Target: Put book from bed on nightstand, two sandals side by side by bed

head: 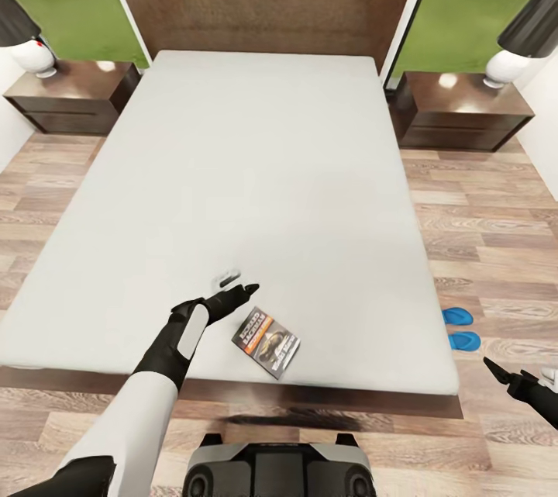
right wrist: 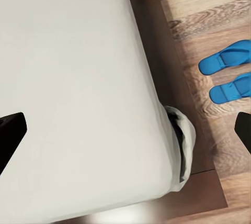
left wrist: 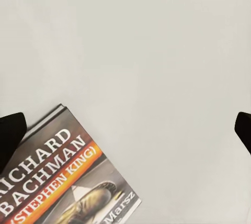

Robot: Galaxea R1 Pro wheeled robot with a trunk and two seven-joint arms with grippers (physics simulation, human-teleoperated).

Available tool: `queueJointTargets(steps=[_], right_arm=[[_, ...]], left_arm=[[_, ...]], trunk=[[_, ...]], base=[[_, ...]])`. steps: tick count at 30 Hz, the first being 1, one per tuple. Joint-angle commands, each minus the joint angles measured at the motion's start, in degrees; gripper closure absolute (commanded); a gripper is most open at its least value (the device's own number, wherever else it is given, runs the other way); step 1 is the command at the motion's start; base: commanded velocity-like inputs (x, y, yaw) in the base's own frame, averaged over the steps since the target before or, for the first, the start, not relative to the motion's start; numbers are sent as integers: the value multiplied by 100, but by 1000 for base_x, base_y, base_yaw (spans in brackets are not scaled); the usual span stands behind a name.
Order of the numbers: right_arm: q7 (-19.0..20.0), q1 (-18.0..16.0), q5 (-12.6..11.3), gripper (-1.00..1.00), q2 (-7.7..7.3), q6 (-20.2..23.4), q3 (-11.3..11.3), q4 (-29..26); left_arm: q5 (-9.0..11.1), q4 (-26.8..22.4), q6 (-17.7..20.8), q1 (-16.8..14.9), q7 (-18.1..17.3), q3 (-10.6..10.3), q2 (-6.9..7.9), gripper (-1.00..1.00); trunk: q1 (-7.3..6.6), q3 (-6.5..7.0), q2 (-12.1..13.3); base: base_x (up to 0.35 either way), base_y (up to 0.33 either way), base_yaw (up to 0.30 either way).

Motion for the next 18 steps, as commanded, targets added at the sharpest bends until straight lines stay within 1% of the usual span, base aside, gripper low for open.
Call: queueJointTargets(steps=[1,11,18], right_arm=[[32,-4,-35,-100,-2,-2,-2,9],[37,-4,-35,-100,-2,-2,-2,-4],[36,-4,-35,-100,-2,-2,0,-11]], left_arm=[[15,-3,45,-3,-17,34,-8,-100],[25,3,35,-3,-5,21,-13,-100],[26,5,35,-3,-5,5,-23,-100]], trunk=[[2,-16,-9],[2,-102,-9],[2,-116,-9]], base=[[0,0,0],[0,0,0],[0,0,0]])
